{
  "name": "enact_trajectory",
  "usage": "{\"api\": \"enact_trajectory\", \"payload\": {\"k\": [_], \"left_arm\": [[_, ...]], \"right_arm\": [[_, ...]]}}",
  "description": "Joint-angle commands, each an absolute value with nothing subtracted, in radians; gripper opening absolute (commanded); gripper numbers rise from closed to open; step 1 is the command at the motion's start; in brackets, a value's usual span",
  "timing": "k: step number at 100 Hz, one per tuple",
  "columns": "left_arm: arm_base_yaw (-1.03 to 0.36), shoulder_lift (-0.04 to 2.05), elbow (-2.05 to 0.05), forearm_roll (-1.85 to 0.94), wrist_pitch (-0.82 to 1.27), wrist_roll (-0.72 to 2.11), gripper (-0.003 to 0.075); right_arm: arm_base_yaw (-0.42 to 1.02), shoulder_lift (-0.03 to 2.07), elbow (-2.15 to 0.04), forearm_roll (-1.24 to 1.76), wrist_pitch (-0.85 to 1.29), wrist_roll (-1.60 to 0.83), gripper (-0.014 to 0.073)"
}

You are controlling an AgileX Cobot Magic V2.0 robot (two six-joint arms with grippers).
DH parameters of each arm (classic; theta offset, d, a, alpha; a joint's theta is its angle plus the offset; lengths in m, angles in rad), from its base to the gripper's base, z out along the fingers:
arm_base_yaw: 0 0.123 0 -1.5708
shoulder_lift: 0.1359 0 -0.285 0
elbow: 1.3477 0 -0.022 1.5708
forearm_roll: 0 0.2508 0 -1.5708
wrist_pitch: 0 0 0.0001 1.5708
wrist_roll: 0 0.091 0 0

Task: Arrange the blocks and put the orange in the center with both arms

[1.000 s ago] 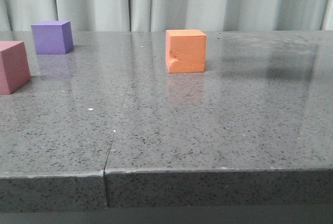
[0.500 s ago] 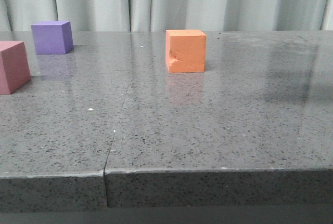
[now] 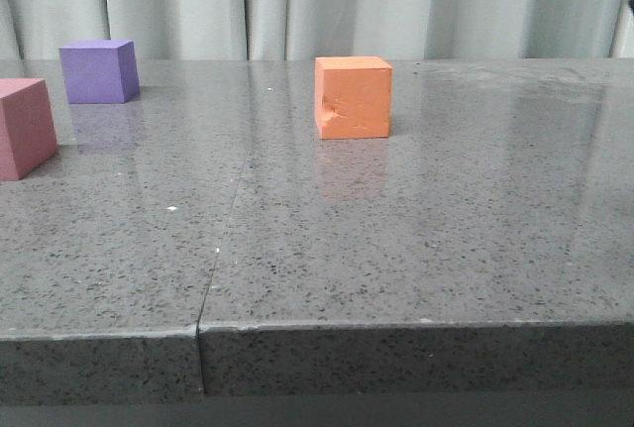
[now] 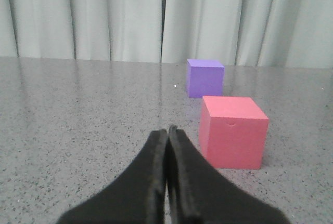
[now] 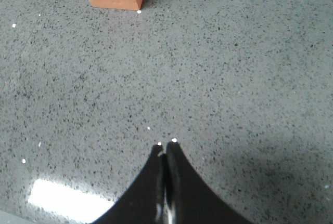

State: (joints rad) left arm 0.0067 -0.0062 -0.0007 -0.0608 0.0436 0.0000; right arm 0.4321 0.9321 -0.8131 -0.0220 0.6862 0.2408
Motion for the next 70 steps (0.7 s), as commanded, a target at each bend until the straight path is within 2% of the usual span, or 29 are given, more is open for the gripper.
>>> {"api": "enact_trajectory", "payload": {"k": [1,25,52,70], "left_arm": [[0.006,-0.033,0.041,-0.061,-0.067,0.000,-0.0020],[0.006,-0.033,0.041,-0.061,-0.068,0.000,-0.0020],[0.006,-0.033,0.036,-0.125,-0.137,0.000,-0.0020],[0.006,-0.031,0.000,-0.141,-0.119,0.000,-0.0021]], "right_arm": [[0.431,0.854,-0.773,-0.039,0.561,0.215,-0.0068],[0.431,0.660,-0.622,-0.039,0.455,0.179,-0.0068],[0.431,0.501,-0.513,-0.040,0.443,0.179,-0.0068],[0.431,0.470,-0.488,-0.039,0.482,0.179,-0.0068]]}}
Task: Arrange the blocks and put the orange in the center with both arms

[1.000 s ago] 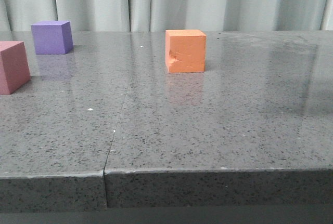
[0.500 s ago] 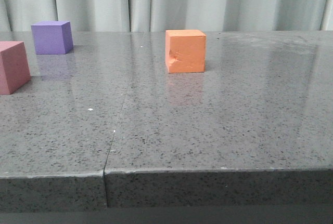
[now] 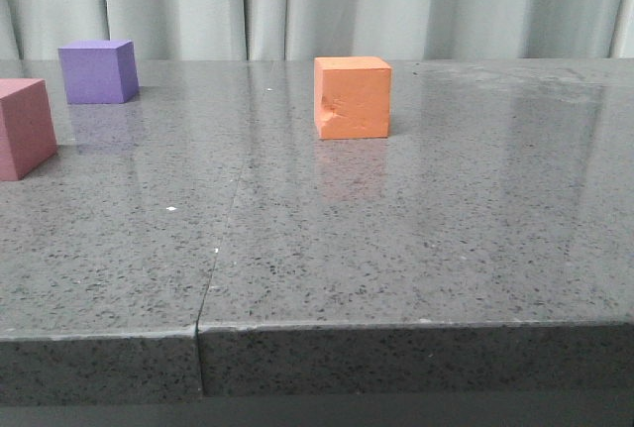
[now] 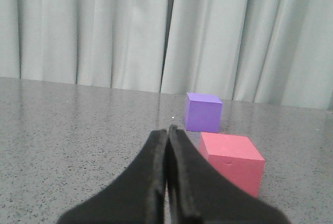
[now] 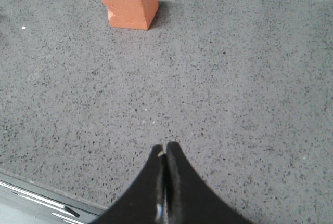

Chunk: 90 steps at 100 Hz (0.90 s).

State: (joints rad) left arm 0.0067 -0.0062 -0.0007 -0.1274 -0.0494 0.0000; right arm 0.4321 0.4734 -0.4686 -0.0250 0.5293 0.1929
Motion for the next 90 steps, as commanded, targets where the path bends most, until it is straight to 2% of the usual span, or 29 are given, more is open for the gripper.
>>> {"api": "enact_trajectory", "payload": {"k": [1,26,76,81,86,90], "left_arm": [[0.006,-0.031,-0.005,-0.141,-0.113,0.000,-0.0021],[0.006,0.066,-0.164,-0.141,0.061,0.000,-0.0021],[0.006,0.586,-0.542,-0.141,0.284,0.000,-0.0013],[0.006,0.633,-0.566,-0.141,0.291,0.000,0.0020],[0.006,0.674,-0.587,-0.141,0.291,0.000,0.0085],[0.006,0.705,-0.603,-0.141,0.291,0.000,0.0168]], "right_arm": [[0.431,0.470,-0.488,-0.039,0.486,0.179,-0.0068],[0.431,0.470,-0.488,-0.039,0.519,0.179,-0.0068],[0.431,0.470,-0.488,-0.039,0.519,0.179,-0.0068],[0.431,0.470,-0.488,-0.039,0.519,0.179,-0.0068],[0.431,0.470,-0.488,-0.039,0.519,0.179,-0.0068],[0.431,0.470,-0.488,-0.039,0.519,0.179,-0.0068]]}}
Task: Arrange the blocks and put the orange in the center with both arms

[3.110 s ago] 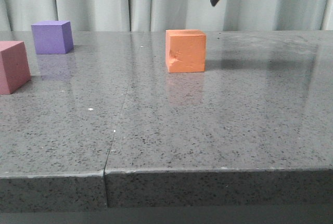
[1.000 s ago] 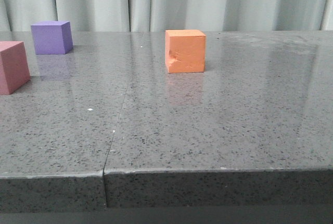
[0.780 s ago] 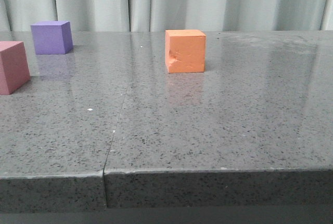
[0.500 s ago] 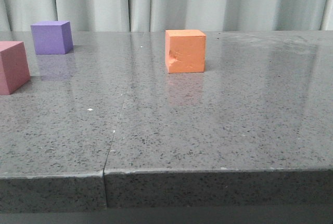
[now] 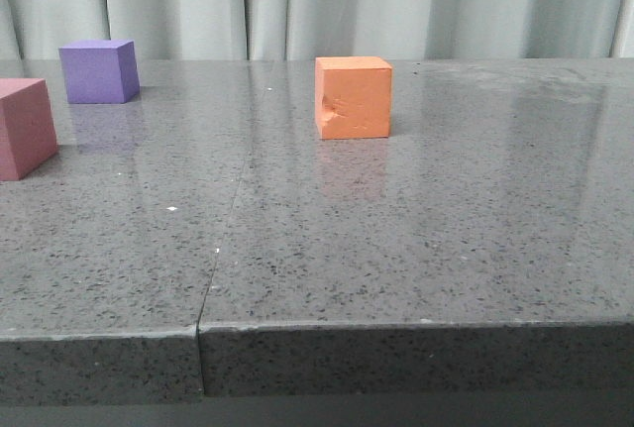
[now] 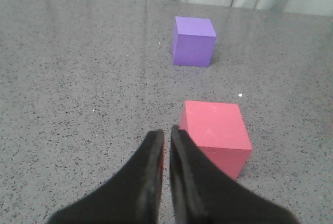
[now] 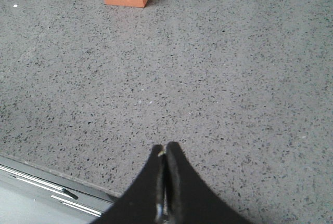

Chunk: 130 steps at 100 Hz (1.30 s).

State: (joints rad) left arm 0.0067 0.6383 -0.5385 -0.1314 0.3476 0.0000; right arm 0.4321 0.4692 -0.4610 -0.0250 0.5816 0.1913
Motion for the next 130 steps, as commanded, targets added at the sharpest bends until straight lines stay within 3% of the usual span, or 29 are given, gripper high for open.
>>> {"api": "enact_trajectory", "payload": {"k": [1,14,22,35,81,106,130], "left_arm": [[0.006,0.709,-0.605,-0.141,0.291,0.000,0.0184],[0.006,0.783,-0.657,-0.141,0.275,0.000,0.0573],[0.006,0.820,-0.694,-0.141,0.280,0.000,0.0719],[0.006,0.876,-0.773,-0.141,0.295,0.000,0.0667],[-0.080,1.101,-1.120,-0.179,0.479,0.309,0.0662],[-0.158,1.256,-1.319,-0.392,0.631,0.656,0.0662],[-0.166,1.457,-1.556,-0.644,0.914,0.945,0.0662]], "right_arm": [[0.431,0.470,-0.488,-0.039,0.519,0.179,-0.0068],[0.431,0.470,-0.488,-0.039,0.519,0.179,-0.0068],[0.431,0.470,-0.488,-0.039,0.519,0.179,-0.0068],[0.431,0.470,-0.488,-0.039,0.519,0.179,-0.0068],[0.431,0.470,-0.488,-0.039,0.519,0.179,-0.0068],[0.431,0.470,-0.488,-0.039,0.519,0.179,-0.0068],[0.431,0.470,-0.488,-0.039,0.519,0.179,-0.0068]]}}
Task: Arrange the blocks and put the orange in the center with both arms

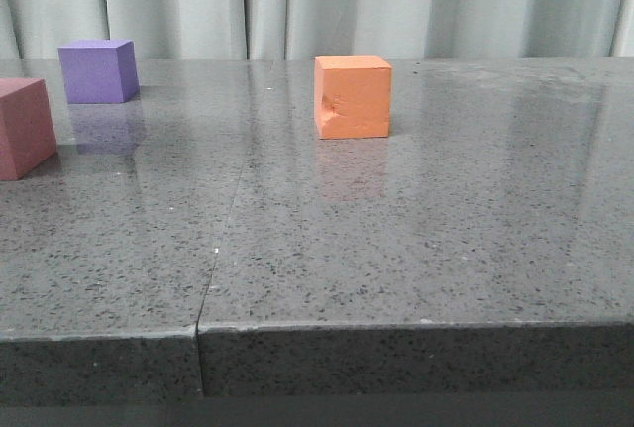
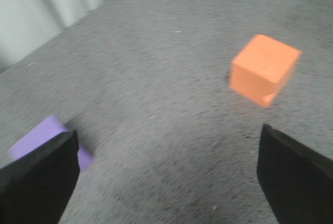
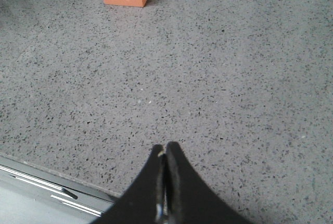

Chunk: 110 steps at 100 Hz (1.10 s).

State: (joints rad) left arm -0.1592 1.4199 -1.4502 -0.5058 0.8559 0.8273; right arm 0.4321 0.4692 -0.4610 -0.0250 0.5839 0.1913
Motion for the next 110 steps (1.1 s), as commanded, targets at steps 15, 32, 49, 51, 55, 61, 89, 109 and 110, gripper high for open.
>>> {"api": "enact_trajectory", "payload": {"k": [15,32,49,51,55,61,89,109,110], "left_arm": [[-0.178,1.575,-1.699,-0.710,1.073,1.022,0.0662],[-0.227,1.697,-1.815,-0.706,1.123,1.022,0.0662],[-0.297,1.796,-1.911,-0.678,1.123,1.026,0.0662],[-0.307,1.807,-1.921,-0.670,1.123,1.026,0.0662],[-0.321,1.827,-1.937,-0.648,1.123,1.026,0.0661],[-0.347,1.853,-1.962,-0.617,1.122,1.026,0.0657],[-0.425,1.928,-1.994,-0.551,1.051,1.026,0.0657],[-0.452,1.970,-1.994,-0.525,1.002,1.026,0.0657],[-0.454,1.973,-1.994,-0.525,1.002,1.026,0.0657]], "right_arm": [[0.431,0.470,-0.488,-0.039,0.519,0.179,-0.0068],[0.431,0.470,-0.488,-0.039,0.519,0.179,-0.0068],[0.431,0.470,-0.488,-0.039,0.519,0.179,-0.0068],[0.431,0.470,-0.488,-0.039,0.519,0.179,-0.0068],[0.431,0.470,-0.488,-0.039,0.519,0.179,-0.0068],[0.431,0.470,-0.488,-0.039,0.519,0.179,-0.0068],[0.431,0.470,-0.488,-0.039,0.519,0.179,-0.0068],[0.431,0.470,-0.488,-0.039,0.519,0.179,-0.0068],[0.431,0.470,-0.488,-0.039,0.519,0.179,-0.0068]]}}
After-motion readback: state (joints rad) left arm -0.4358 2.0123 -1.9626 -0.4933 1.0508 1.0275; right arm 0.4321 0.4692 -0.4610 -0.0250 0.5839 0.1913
